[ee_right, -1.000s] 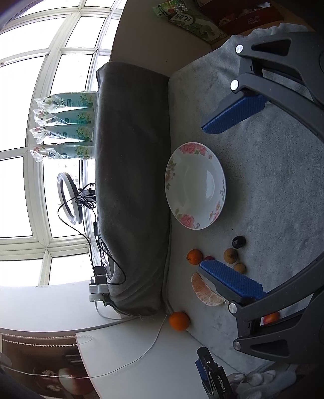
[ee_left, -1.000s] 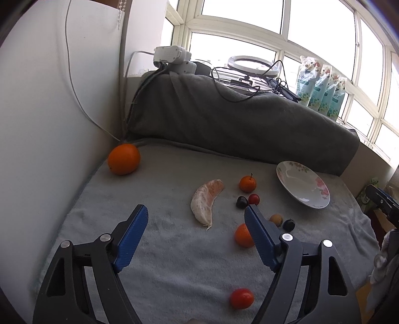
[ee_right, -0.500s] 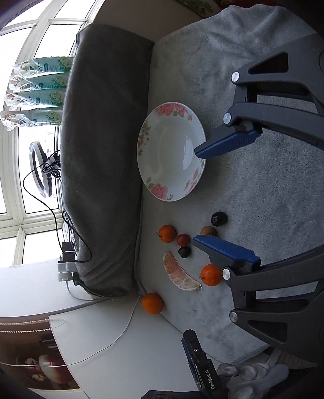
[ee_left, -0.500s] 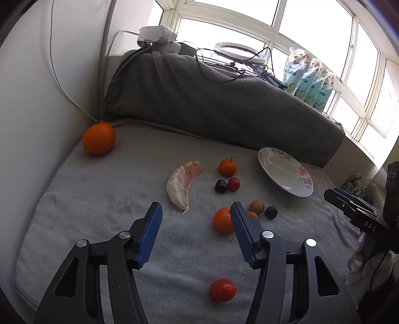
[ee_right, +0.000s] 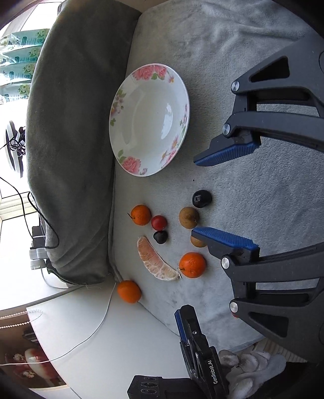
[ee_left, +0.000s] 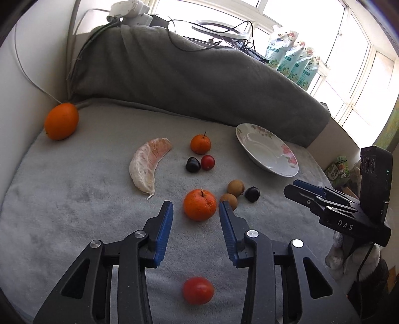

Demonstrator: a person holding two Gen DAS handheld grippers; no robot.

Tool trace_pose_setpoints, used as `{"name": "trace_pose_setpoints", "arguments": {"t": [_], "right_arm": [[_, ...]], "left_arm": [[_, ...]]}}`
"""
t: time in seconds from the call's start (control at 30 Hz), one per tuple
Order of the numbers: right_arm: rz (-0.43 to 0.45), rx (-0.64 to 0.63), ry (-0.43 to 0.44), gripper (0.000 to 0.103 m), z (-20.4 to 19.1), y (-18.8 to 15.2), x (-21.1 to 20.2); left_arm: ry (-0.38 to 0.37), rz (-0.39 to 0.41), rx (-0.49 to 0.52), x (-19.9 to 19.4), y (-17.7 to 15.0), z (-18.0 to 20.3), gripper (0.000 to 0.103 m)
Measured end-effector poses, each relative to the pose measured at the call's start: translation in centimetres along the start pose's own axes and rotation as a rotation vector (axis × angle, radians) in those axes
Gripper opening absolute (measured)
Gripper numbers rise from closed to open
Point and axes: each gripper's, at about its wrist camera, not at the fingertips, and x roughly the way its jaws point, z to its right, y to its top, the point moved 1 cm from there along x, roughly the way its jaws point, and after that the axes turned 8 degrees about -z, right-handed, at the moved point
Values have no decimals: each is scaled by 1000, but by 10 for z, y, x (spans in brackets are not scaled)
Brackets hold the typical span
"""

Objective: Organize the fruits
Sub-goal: 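Move left gripper toward the tangerine while right gripper approaches the dark plum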

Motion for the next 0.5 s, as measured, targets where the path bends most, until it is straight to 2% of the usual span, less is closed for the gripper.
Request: {"name": "trace_pose_setpoints", "arguments": {"t": [0.23,0.5], "right_arm": [[-68,-14,35,44,-2,4,27],[-116,-20,32,43,1,6,46]], "left_arm": [[-22,-48,9,16,2,4,34],[-29,-88,13,31,5,6,34]]}}
